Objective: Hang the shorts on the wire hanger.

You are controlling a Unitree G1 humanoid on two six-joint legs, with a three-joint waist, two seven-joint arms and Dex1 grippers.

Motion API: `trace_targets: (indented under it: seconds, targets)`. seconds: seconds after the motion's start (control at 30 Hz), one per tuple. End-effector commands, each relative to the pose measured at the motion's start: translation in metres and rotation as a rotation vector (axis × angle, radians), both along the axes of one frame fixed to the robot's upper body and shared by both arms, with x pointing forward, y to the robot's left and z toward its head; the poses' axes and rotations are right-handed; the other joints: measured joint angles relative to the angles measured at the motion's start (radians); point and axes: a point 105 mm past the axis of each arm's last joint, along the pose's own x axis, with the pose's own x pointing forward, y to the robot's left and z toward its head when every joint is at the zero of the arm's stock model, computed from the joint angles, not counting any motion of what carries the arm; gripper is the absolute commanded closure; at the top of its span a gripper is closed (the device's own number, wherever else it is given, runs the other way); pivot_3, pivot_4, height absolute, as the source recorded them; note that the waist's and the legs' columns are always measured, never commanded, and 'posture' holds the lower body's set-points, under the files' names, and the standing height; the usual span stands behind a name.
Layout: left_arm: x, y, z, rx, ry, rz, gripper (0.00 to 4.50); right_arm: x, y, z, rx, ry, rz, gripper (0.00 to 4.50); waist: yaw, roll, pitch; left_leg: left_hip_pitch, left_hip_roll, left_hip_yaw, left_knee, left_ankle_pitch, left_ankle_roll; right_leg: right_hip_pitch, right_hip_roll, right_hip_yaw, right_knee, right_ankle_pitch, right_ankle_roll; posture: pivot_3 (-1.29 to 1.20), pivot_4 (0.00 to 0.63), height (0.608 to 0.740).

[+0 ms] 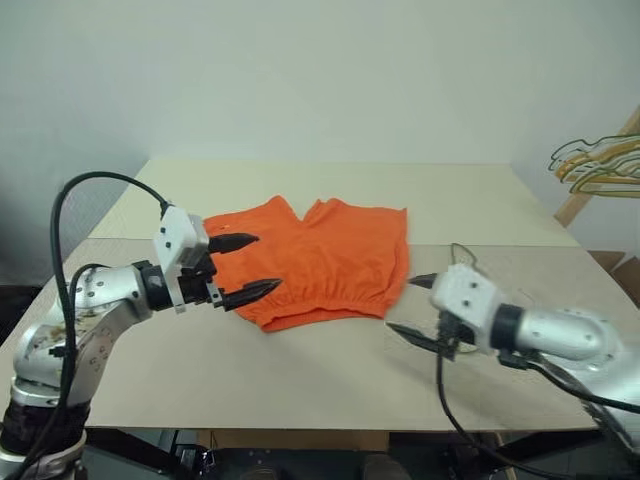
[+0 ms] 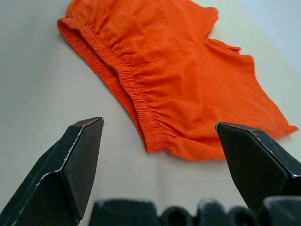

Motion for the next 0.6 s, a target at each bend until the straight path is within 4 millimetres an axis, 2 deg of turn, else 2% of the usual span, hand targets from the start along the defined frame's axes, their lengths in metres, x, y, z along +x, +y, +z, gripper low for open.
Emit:
trace_targets:
  seconds: [0.03, 0.2, 0.27, 0.43, 0.5, 0.6]
  targets:
    - [-0.002, -0.003, 0.015, -0.012, -0.064, -0.013, 0.00, 0.019, 0.029, -0.014, -0.097, -0.056, 0.049, 0.08, 0.000, 0.000, 0.000, 0.000, 0.000, 0.000, 0.000, 0.000, 0.000, 0.000, 0.000, 0.000, 0.000, 0.000, 0.000, -0.12, 0.000, 0.740]
    - [-0.003, -0.005, 0.015, -0.016, -0.067, -0.016, 0.00, 0.049, 0.069, -0.043, -0.244, -0.103, 0.102, 0.08, -0.002, 0.000, 0.000, -0.001, -0.001, 0.000, 0.000, 0.002, -0.003, -0.003, 0.000, -0.001, 0.002, 0.000, 0.000, -0.11, 0.000, 0.740]
    - [-0.003, -0.004, 0.014, -0.016, -0.066, -0.014, 0.00, 0.053, 0.088, -0.049, -0.241, -0.087, 0.153, 0.08, 0.000, 0.000, 0.000, -0.004, -0.001, 0.000, 0.000, 0.006, -0.010, -0.005, -0.001, -0.001, 0.003, 0.000, 0.000, -0.10, 0.000, 0.740]
    - [-0.004, -0.004, 0.014, -0.020, -0.062, -0.014, 0.00, 0.056, 0.138, -0.062, -0.212, -0.041, 0.260, 0.08, -0.016, 0.000, 0.000, -0.015, -0.002, -0.001, 0.003, 0.008, -0.013, -0.018, 0.000, -0.001, 0.008, 0.001, 0.000, -0.10, 0.000, 0.740]
    - [-0.004, -0.005, 0.014, -0.021, -0.064, -0.017, 0.00, 0.058, 0.157, -0.075, -0.235, -0.012, 0.285, 0.08, -0.027, 0.000, 0.000, -0.014, -0.002, -0.002, 0.003, 0.008, -0.013, -0.018, 0.000, -0.002, 0.015, 0.001, 0.000, -0.09, 0.000, 0.740]
    - [-0.003, -0.006, 0.014, -0.022, -0.068, -0.017, 0.00, 0.067, 0.168, -0.093, -0.285, 0.008, 0.256, 0.64, -0.037, 0.000, 0.000, -0.014, -0.002, -0.002, 0.003, 0.008, -0.014, -0.018, 0.000, -0.002, 0.017, 0.001, 0.000, -0.08, 0.000, 0.740]
